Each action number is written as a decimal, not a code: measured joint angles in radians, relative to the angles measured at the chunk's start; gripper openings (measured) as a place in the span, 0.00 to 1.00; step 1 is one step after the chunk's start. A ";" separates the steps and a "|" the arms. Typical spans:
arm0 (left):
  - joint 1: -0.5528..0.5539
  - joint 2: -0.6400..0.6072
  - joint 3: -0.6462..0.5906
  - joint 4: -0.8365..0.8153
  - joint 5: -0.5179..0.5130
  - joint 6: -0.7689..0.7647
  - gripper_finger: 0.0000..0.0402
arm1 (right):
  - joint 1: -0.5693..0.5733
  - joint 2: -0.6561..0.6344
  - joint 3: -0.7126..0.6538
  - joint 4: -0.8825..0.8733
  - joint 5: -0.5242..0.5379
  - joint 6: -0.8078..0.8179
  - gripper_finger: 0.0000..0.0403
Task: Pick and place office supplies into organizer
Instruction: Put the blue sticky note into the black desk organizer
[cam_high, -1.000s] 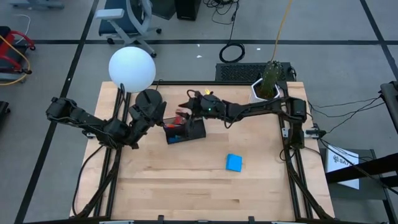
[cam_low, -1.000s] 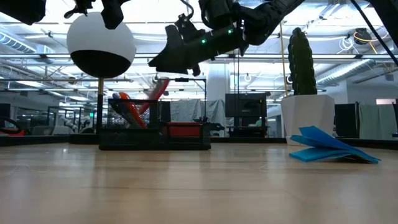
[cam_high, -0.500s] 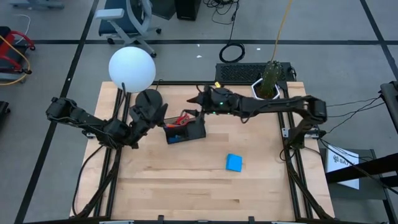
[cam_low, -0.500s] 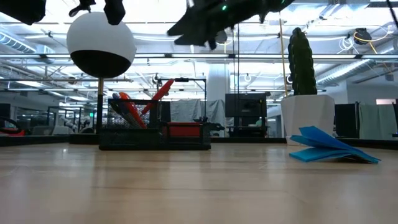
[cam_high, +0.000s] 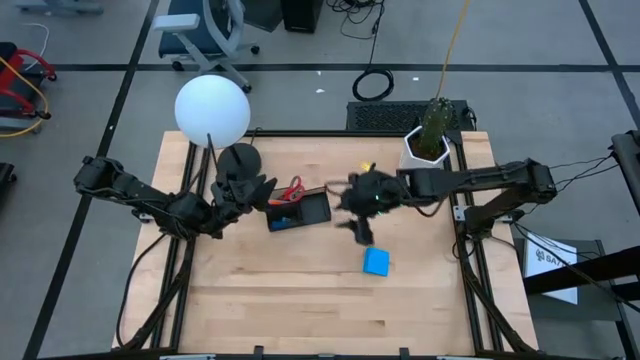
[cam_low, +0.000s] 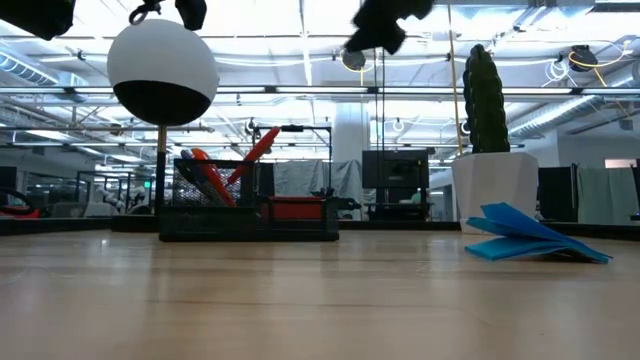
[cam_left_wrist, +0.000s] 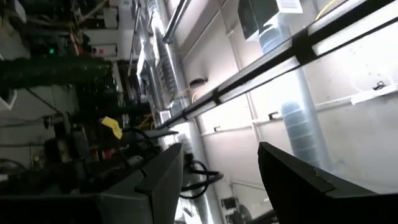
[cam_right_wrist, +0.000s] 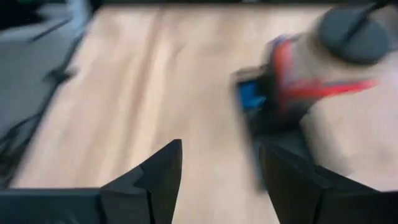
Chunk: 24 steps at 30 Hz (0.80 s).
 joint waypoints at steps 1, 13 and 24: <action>0.000 0.000 0.000 -0.007 0.009 -0.011 0.53 | 0.014 -0.003 0.000 -0.041 -0.025 0.008 0.51; 0.000 0.000 0.000 -0.099 0.122 -0.111 0.53 | 0.183 0.009 0.000 -0.274 0.030 0.020 0.50; 0.000 0.000 0.000 -0.134 0.167 -0.123 0.53 | 0.362 0.172 0.000 -0.300 0.220 0.223 0.50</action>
